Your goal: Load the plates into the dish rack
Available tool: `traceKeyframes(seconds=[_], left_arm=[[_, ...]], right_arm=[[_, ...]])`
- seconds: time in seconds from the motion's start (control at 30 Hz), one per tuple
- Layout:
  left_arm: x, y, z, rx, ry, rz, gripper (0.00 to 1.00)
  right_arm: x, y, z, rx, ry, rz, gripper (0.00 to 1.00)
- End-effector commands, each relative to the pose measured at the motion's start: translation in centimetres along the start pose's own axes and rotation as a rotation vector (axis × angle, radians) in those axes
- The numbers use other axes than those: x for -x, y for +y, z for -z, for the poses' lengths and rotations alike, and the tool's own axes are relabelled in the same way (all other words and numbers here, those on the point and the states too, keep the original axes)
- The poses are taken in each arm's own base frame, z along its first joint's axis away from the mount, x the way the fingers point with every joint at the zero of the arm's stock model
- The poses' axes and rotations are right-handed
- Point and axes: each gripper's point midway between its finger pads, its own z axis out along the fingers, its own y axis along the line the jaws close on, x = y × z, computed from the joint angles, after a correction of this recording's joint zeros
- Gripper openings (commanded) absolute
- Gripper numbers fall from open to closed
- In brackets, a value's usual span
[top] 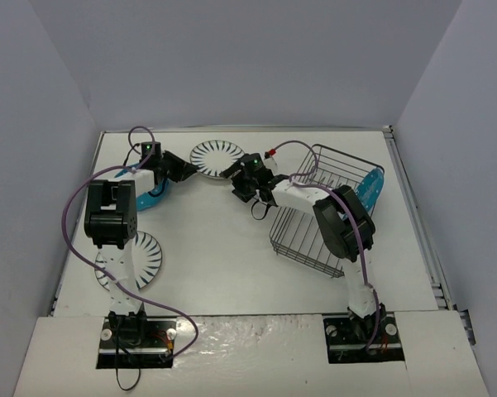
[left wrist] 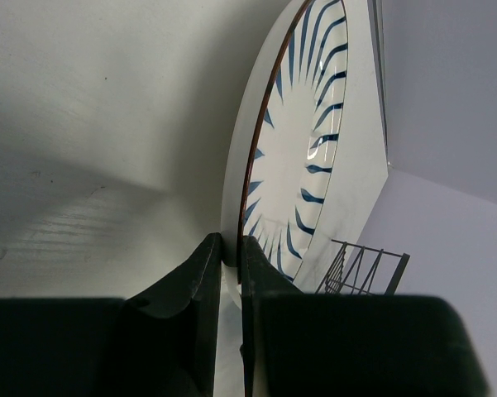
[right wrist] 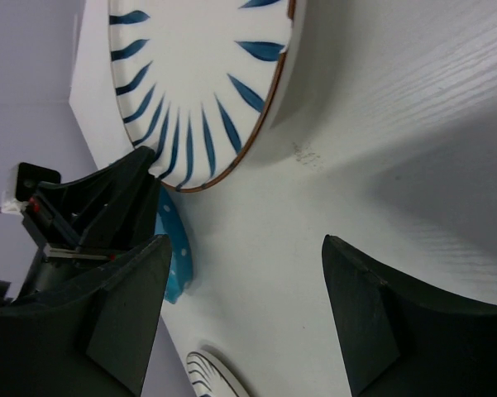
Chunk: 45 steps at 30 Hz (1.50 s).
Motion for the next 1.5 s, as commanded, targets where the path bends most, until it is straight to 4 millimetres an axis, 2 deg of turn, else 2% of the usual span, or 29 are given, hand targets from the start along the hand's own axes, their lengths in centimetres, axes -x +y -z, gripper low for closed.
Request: traceKeyframes(seconds=[0.0,0.33,0.6,0.83,1.03,1.2,1.27,1.47], left_arm=[[1.2,-11.0,5.3,-0.291,-0.044,-0.124,0.0],[1.7,-11.4,6.6,-0.278,-0.03,-0.167,0.0],[1.2,-11.7,7.3,-0.289,-0.019,-0.164,0.0],[0.8,-11.8,7.5,-0.297,-0.003,-0.153,0.0],[0.5,-12.2,7.9,-0.306,0.013,-0.157,0.0],[0.3,-12.3,8.2,-0.309,0.021,-0.158,0.0],[0.2,-12.3,8.3,-0.309,0.022,-0.158,0.0],[0.0,-12.4,8.6,-0.313,0.025,-0.159,0.0]], right_arm=[[1.5,4.5,0.0,0.153,-0.106,-0.105,0.69],[1.1,4.0,-3.0,0.189,-0.118,-0.144,0.69],[1.6,4.3,-4.4,0.201,-0.149,-0.151,0.7],[1.1,4.2,-5.6,0.197,-0.138,-0.157,0.7],[2.0,4.3,-5.9,0.202,-0.161,-0.15,0.69],[2.3,4.3,-6.0,0.203,-0.168,-0.151,0.53],[2.3,4.4,-6.0,0.205,-0.172,-0.152,0.43],[2.3,4.3,-6.2,0.208,-0.173,-0.148,0.3]])
